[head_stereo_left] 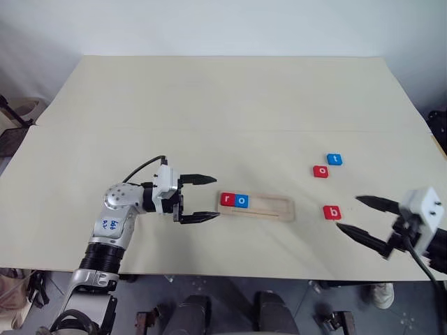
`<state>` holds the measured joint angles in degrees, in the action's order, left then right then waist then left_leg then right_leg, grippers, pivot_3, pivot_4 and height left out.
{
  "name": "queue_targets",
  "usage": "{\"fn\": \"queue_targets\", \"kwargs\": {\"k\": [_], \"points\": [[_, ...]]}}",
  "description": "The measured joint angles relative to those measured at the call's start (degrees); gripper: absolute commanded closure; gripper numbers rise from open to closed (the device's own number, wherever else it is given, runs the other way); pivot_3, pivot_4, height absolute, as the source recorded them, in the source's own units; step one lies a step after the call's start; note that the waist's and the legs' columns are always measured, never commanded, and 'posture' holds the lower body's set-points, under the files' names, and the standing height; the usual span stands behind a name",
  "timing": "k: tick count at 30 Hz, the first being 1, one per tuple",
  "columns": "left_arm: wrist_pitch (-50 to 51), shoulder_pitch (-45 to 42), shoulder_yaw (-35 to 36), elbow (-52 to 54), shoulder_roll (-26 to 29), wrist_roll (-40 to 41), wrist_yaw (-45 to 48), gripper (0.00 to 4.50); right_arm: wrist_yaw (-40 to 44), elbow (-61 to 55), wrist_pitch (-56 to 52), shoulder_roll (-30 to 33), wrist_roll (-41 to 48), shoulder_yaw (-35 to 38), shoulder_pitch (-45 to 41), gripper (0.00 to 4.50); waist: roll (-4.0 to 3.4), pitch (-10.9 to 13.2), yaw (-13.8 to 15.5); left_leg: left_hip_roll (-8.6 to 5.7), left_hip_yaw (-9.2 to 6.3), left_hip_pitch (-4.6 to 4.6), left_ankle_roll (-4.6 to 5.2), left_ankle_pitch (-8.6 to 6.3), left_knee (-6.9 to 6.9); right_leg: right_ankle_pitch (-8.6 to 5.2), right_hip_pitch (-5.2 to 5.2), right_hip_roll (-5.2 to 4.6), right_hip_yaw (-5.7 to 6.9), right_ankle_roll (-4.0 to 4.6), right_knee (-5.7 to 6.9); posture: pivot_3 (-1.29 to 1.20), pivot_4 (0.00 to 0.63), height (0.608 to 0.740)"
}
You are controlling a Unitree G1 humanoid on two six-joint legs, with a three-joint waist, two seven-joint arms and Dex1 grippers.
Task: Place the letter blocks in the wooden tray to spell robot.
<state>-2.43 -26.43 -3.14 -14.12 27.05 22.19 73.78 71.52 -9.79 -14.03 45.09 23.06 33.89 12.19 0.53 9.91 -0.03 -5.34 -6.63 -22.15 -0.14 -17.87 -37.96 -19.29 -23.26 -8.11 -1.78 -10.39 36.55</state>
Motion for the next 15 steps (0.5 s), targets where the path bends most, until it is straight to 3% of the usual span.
{"fn": "queue_targets", "kwargs": {"k": [7,15], "points": [[1.93,0.51,-0.02,2.44,1.18,0.02,0.03,0.0,9.12,29.07,20.89,6.97,-3.93,-3.19,-7.92,0.03,-0.02,-0.01,-0.33,0.09,0.06,0.09,-0.01,0.01,0.02,0.01,0.0,0.03,-0.03,0.02,-0.01,0.0,0.15,0.74],[2.0,2.01,0.74,4.5,2.25,0.05,-1.08,0.0,12.86,33.29,21.27,7.43,-4.28,-15.34,-19.95,0.03,-0.04,-0.01,-0.18,0.1,0.05,0.06,-0.02,0.01,-0.03,0.02,-0.01,0.0,-0.03,0.04,-0.04,0.0,0.15,0.74]]}}
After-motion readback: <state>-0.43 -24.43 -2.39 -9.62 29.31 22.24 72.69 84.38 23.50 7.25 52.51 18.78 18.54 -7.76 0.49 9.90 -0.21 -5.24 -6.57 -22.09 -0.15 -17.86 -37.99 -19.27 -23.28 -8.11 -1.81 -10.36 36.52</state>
